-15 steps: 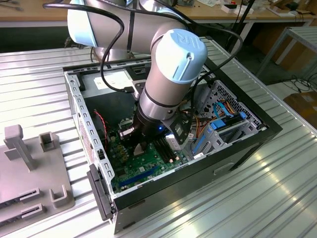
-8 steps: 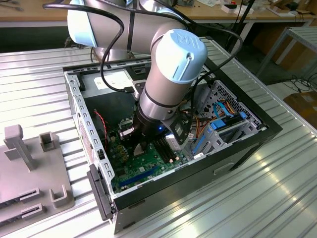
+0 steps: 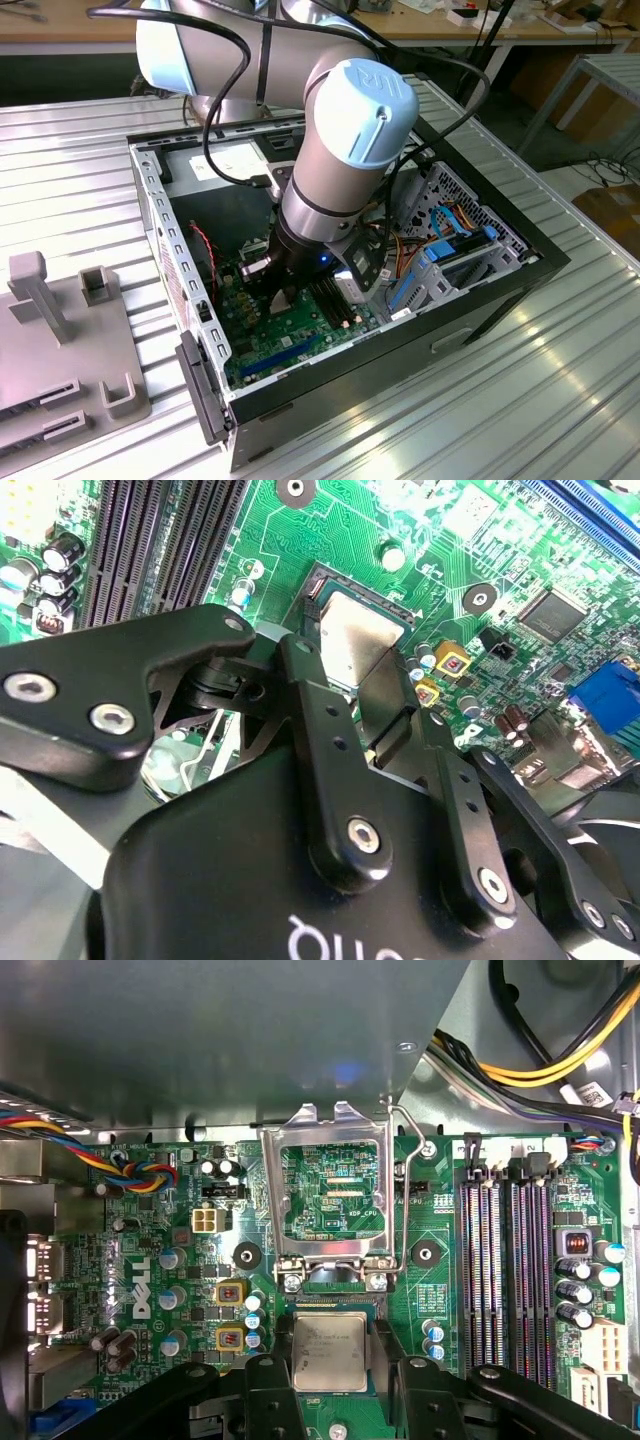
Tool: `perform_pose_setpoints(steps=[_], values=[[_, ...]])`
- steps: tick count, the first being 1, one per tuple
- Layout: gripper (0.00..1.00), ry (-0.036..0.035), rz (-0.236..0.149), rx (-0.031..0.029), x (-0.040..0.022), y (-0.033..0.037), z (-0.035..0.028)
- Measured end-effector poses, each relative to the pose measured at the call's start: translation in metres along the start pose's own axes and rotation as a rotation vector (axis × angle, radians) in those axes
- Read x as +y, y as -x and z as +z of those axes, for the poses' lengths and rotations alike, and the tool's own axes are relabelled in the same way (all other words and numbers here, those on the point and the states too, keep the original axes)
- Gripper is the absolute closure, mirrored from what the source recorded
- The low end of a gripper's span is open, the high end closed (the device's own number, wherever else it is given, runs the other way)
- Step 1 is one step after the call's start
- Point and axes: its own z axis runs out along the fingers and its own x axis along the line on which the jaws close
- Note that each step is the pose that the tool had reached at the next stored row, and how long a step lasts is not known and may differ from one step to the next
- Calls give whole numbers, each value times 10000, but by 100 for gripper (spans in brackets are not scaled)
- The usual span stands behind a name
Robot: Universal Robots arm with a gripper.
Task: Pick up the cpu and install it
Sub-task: 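Place the cpu into insertion slot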
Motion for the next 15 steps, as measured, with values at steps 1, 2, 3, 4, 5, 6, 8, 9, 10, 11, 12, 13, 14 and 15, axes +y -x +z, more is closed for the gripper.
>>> perform_pose_setpoints(steps=[1, 2, 3, 4, 5, 6, 8, 9, 10, 11, 12, 13, 14, 15], values=[[59, 1, 1, 0, 0, 2, 0], [59, 0, 2, -1, 0, 5, -1], [59, 1, 0, -4, 1, 10, 0], [59, 1, 1, -3, 0, 11, -1], [59, 1, 2, -2, 0, 11, -1], [59, 1, 1, -2, 0, 11, -1], [59, 1, 0, -2, 1, 12, -3], [59, 2, 0, -3, 1, 12, -4], [59, 4, 0, -3, 2, 11, -8], [59, 6, -1, -5, 2, 11, -12], [59, 7, -1, -6, 3, 11, -17], [59, 7, -1, -5, 3, 11, -23], [59, 1, -2, -5, 3, 10, -35], [59, 2, -2, -4, 4, 10, -45]])
